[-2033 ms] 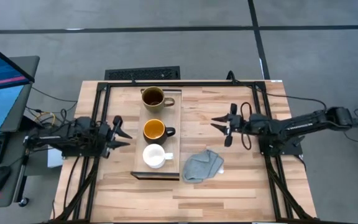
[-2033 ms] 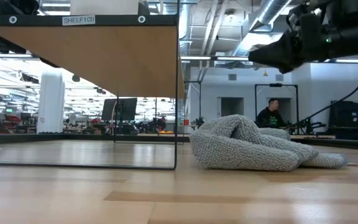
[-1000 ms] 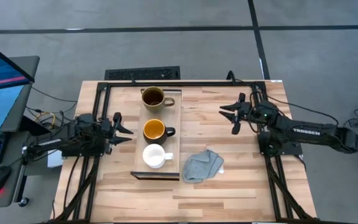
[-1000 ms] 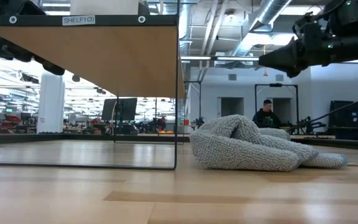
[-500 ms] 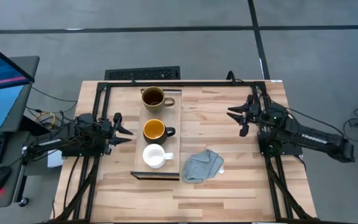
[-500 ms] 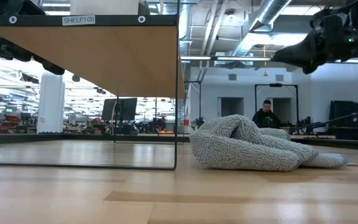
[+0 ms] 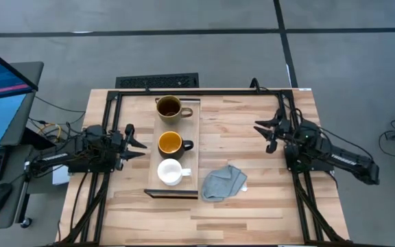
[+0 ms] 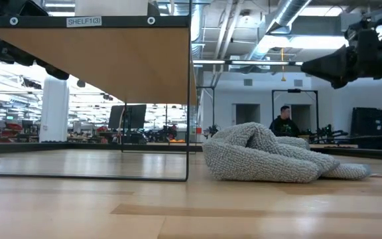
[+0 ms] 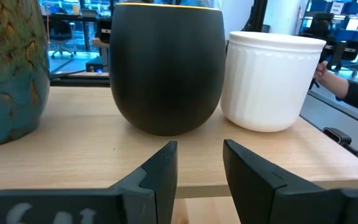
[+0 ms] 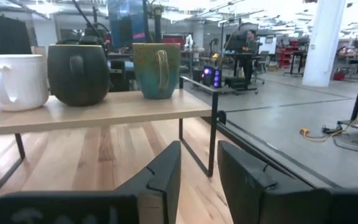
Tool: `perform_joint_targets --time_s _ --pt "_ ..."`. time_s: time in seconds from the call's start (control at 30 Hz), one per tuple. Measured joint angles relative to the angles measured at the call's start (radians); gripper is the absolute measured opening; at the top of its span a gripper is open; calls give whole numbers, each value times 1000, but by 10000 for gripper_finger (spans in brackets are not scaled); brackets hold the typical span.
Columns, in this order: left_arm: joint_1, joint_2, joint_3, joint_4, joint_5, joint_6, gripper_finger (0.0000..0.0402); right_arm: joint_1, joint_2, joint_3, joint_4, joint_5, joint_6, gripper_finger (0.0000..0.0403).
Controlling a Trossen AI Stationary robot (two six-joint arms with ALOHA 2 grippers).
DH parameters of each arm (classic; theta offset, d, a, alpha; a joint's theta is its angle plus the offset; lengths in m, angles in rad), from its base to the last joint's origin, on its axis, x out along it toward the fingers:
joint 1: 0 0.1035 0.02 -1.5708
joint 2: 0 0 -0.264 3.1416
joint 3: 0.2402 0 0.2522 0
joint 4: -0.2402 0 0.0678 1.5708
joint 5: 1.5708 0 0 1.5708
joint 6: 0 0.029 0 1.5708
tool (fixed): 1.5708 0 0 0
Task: Stack small to large cups/mugs on shelf
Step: Return to Home Position
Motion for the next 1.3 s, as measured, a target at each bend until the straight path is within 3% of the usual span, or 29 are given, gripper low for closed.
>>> perform_joint_targets --time_s 0.77,1.3 --pt "0 0 -44 62 -5 20 119 -1 -17 -9 -18 9 -46 127" --pt "0 1 -76 184 64 8 119 -2 -17 -10 -24 42 -53 127"
